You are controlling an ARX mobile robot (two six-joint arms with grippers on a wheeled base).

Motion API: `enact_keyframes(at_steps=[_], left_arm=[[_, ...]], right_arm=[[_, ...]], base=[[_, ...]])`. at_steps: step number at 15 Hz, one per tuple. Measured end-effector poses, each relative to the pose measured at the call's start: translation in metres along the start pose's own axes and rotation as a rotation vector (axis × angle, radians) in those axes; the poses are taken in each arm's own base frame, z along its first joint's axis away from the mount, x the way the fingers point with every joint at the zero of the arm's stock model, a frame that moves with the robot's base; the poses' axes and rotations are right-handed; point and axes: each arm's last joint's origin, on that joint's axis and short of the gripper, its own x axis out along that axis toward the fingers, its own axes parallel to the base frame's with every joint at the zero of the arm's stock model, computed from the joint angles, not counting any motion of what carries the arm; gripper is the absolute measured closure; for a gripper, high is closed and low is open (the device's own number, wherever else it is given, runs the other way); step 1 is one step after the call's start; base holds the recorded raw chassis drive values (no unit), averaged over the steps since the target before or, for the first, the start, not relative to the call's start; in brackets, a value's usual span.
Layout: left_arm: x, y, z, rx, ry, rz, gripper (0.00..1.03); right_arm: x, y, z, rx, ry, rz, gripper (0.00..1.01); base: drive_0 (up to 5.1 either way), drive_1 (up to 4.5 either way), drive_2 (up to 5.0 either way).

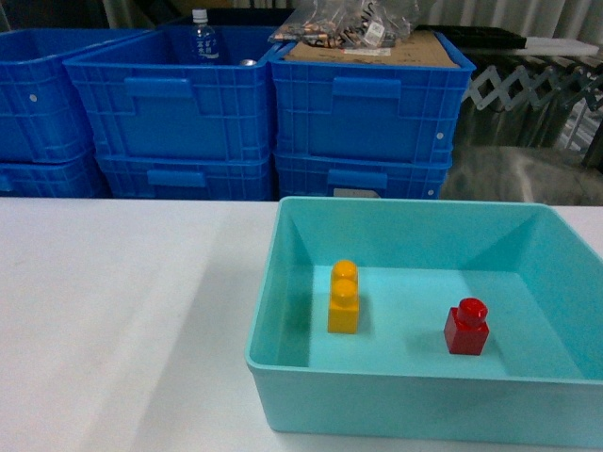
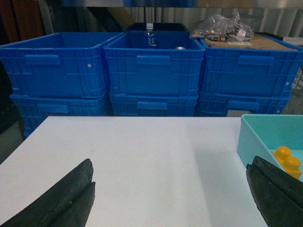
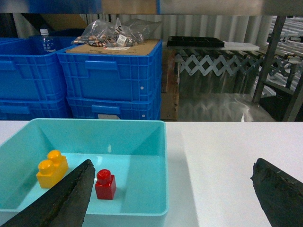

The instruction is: Pick red block from blue box to shelf

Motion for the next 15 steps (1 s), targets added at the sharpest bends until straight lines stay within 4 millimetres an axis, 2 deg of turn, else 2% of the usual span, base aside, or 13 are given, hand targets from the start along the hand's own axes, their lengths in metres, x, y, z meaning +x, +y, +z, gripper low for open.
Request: enact_keyframes(at_steps=[15], left_arm=[[0.0,0.0,0.0,0.0,0.0,0.0,0.05]], right_arm=[[0.0,0.0,0.0,0.0,0.0,0.0,0.03]], base=[[0.0,0.0,0.0]])
